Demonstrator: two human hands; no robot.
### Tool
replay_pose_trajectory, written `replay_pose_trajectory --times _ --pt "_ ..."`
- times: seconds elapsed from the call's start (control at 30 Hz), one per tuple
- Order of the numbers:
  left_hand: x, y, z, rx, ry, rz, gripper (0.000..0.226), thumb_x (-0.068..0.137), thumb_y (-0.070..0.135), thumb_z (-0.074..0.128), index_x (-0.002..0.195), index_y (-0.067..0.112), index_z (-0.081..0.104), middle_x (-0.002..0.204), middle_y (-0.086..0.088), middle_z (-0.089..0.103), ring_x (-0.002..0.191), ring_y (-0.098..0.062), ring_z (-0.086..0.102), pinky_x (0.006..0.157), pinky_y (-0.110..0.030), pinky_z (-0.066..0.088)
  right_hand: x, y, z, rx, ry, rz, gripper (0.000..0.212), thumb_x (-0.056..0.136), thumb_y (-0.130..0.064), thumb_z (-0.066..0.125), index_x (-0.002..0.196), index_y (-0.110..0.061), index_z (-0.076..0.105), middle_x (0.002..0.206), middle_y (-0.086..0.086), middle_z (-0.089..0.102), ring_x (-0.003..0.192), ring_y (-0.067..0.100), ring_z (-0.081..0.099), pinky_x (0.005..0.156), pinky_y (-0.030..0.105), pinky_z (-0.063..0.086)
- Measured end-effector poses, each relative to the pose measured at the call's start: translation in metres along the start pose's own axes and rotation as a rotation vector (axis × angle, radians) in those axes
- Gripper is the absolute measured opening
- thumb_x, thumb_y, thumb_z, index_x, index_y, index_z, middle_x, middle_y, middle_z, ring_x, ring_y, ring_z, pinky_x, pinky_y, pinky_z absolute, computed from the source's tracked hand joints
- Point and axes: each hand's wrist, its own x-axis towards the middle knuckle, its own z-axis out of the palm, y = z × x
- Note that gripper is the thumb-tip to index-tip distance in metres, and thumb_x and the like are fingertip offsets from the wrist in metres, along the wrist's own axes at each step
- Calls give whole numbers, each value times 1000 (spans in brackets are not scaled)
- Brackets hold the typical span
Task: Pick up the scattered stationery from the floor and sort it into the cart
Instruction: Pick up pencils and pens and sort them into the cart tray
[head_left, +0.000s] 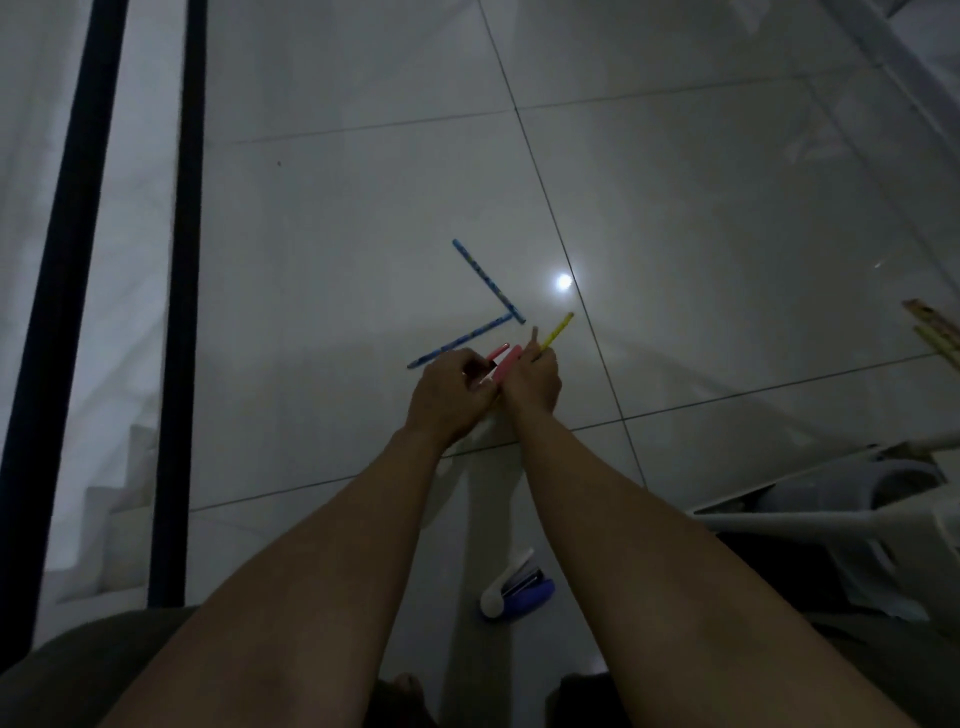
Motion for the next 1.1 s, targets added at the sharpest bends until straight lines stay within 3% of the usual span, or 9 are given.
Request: replay_pose_trajectory --times 0.1,0.2,0.3,0.5,0.67,0.83,0.97,1.1 --pt "12 -14 -7 60 155 -36 13 80 8 61 91 10 66 96 -9 61 86 -25 60 73 -32 48 8 -7 3 -113 116 -138 23 105 -27 31 106 -11 48 100 14 64 89 31 63 68 35 46" --pt "28 -22 -10 162 201 -60 17 79 4 60 94 8 67 106 -14 57 98 -31 54 77 -34 44 23 -21 4 -291 97 -250 16 100 -21 41 110 -11 48 103 12 62 90 28 62 70 37 49" --pt "41 -20 -8 232 162 -116 21 82 5 60 101 9 64 115 -12 55 105 -31 48 80 -36 41 43 -34 6 -438 20 -344 20 95 -20 51 113 -10 51 111 11 56 94 27 59 76 37 48" --pt "48 -41 3 399 4 -135 32 87 16 56 119 15 59 121 -10 53 109 -33 47 83 -38 40 74 -45 12 -738 -117 -491 26 95 -12 48 119 -4 54 122 15 47 98 31 58 76 33 43" --pt "49 -49 0 426 26 -158 16 90 14 57 104 12 63 109 -10 59 101 -31 52 79 -38 43 86 -38 13 -840 -164 -580 20 94 -8 50 112 -2 56 116 16 52 95 31 59 71 33 43" --pt "49 -46 7 346 -13 -191 17 87 3 53 104 3 51 106 -21 54 96 -38 52 74 -42 41 83 -44 15 -848 -174 -521 18 92 -9 52 108 -1 56 109 18 60 96 33 63 69 31 44" --pt "46 -37 5 290 -94 -317 26 89 1 49 113 -6 43 118 -28 45 102 -43 51 81 -45 42 71 -41 4 -842 -195 -337 27 92 -17 52 112 0 56 116 17 60 105 32 61 78 32 47" --pt "38 -12 -16 146 -94 -468 28 97 7 42 121 -7 39 129 -25 32 104 -42 51 80 -36 40 45 -62 -6 -626 -208 -93 37 94 -25 42 117 -2 61 118 15 63 106 33 60 83 31 46"
